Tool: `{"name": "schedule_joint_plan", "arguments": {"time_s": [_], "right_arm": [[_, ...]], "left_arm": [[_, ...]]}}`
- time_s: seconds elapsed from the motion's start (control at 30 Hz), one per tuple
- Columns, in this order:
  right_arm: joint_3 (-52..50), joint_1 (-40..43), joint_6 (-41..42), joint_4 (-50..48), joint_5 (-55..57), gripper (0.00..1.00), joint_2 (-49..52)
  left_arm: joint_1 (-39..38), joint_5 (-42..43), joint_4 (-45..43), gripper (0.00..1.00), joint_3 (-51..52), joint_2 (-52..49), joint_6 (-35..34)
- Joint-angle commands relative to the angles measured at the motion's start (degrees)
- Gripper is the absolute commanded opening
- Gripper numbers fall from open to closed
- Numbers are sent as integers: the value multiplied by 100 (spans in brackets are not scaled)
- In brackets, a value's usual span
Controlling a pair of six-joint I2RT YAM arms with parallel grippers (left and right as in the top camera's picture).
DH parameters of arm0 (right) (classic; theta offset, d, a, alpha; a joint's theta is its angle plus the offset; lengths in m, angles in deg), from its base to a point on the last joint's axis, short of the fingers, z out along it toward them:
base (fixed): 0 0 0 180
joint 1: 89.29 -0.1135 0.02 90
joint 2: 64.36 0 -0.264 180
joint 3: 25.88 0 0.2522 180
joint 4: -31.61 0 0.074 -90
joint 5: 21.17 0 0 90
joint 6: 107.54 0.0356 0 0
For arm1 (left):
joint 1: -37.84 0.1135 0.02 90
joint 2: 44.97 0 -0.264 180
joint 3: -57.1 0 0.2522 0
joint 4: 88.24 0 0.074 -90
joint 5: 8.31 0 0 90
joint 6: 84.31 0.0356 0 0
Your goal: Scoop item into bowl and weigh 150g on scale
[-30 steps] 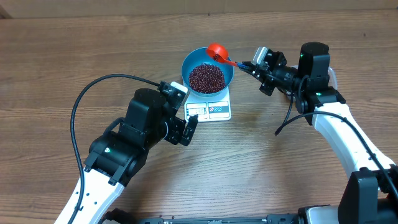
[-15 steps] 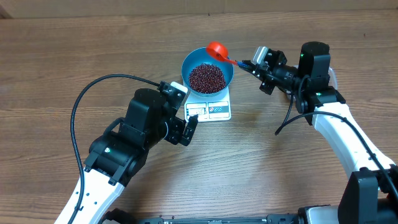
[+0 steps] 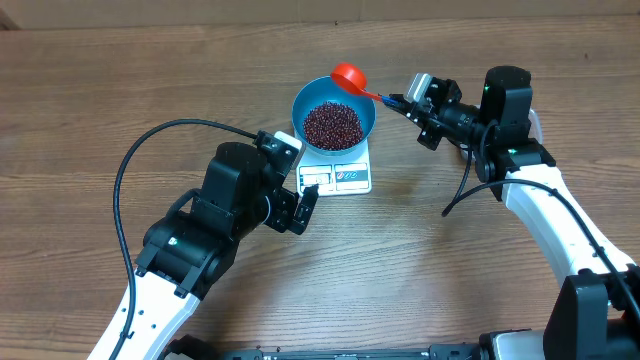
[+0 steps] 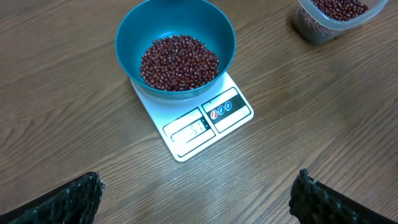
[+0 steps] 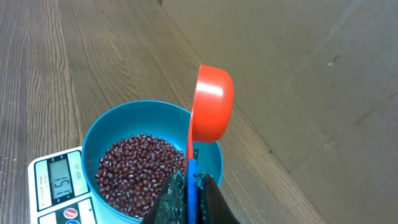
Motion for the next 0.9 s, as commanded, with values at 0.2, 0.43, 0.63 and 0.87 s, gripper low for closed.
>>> {"name": "schedule_joint_plan", "arguments": {"time_s": [0.2, 0.43, 0.63, 0.87], "right_arm": [[116, -17, -15, 328, -11, 4, 13], [114, -17, 4, 483, -122, 4, 13], [114, -57, 2, 682, -136, 4, 13], [120, -275, 1617, 664, 977, 4, 13]], "left_arm": [[28, 66, -17, 99, 9, -22, -55], [28, 66, -15, 100, 9, -24, -55], [28, 66, -15, 100, 9, -24, -55], [28, 66, -15, 99, 9, -24, -55]]}}
